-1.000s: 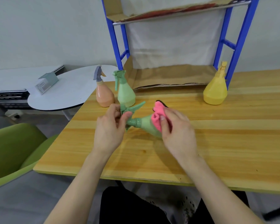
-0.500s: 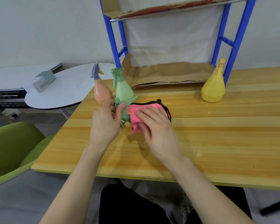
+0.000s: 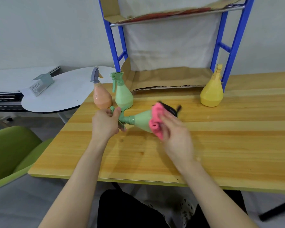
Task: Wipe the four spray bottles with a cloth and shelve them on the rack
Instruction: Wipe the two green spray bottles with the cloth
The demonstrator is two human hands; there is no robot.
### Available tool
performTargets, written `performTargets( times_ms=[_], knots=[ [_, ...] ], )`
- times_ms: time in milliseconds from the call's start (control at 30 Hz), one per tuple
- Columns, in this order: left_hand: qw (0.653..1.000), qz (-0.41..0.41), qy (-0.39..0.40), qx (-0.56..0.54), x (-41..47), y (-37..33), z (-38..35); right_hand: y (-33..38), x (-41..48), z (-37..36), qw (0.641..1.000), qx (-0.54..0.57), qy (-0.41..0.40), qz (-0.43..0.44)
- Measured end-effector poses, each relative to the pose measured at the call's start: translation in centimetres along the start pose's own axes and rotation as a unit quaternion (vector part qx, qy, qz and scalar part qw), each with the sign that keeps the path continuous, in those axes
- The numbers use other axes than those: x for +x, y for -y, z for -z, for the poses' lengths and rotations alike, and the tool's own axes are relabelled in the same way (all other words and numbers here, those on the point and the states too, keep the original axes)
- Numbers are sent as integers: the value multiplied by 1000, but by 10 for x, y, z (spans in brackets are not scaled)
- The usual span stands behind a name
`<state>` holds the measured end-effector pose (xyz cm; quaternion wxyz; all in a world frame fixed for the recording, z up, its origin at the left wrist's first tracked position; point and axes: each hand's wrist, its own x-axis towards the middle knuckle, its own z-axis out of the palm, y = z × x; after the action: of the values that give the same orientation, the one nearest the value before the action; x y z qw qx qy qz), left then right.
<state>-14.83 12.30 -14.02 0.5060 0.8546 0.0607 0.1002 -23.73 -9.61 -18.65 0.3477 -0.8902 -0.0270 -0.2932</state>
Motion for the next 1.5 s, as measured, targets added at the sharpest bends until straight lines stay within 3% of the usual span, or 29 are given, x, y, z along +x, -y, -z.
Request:
performTargets(
  times_ms=[67, 100, 167, 233, 300, 433, 567, 600, 667, 733, 767, 900, 967, 1033, 1100, 1233, 1300, 1367, 1500],
  knots=[
    [1000, -11, -7, 12, 0, 0, 1, -14, 6, 16, 993, -9, -25, -117],
    [999, -26, -4, 23, -3, -2, 0, -17, 11, 20, 991, -21, -34, -126],
    [996, -73, 9, 51, -10, -8, -5, -8, 23, 20, 997, 19, -53, -57],
    [988, -132, 14, 80, -17, -13, -7, 12, 29, 12, 997, 35, 9, 62],
    [982, -166, 35, 82, -19, -13, -3, 19, 31, 1, 992, -6, 60, 109],
    [950, -263, 104, 130, -25, 0, 2, -1, 29, 8, 999, -7, 2, 46],
    [940, -305, 48, 146, -29, -2, 1, -25, 44, 28, 990, -14, -60, -124],
    [938, -308, 43, 151, -28, -5, 2, -27, 46, 32, 988, -9, -68, -136],
    [935, -314, 50, 158, -25, -10, 4, -17, 45, 35, 999, 29, -28, -34],
    [939, -302, 58, 151, -22, -13, 4, -12, 39, 24, 995, 35, 56, 80],
    [947, -284, 61, 138, -20, -14, 3, -13, 39, 18, 993, 33, 75, 80],
    [973, -226, 32, 37, -25, -20, -5, -25, 50, 27, 992, -4, -34, -120],
    [984, -174, 28, -22, -30, -28, -9, -18, 40, 32, 994, 25, -83, -62],
    [992, -111, 34, -52, -29, -31, -14, -8, 30, 21, 996, 32, -38, 68],
    [993, -61, 41, -90, -24, -33, -18, -8, 21, 0, 986, -34, 31, 162],
    [985, -55, 95, -130, -23, -41, -9, -13, 26, -5, 989, -20, 33, 145],
    [973, -96, 171, -124, -24, -39, 0, -17, 33, 0, 991, 7, 27, 128],
    [956, -221, 194, 4, -22, -33, 7, -19, 37, 3, 992, 31, 29, 118],
    [880, -412, 21, 236, -17, -21, 7, -17, 42, 5, 993, 81, 3, 83]
  ],
)
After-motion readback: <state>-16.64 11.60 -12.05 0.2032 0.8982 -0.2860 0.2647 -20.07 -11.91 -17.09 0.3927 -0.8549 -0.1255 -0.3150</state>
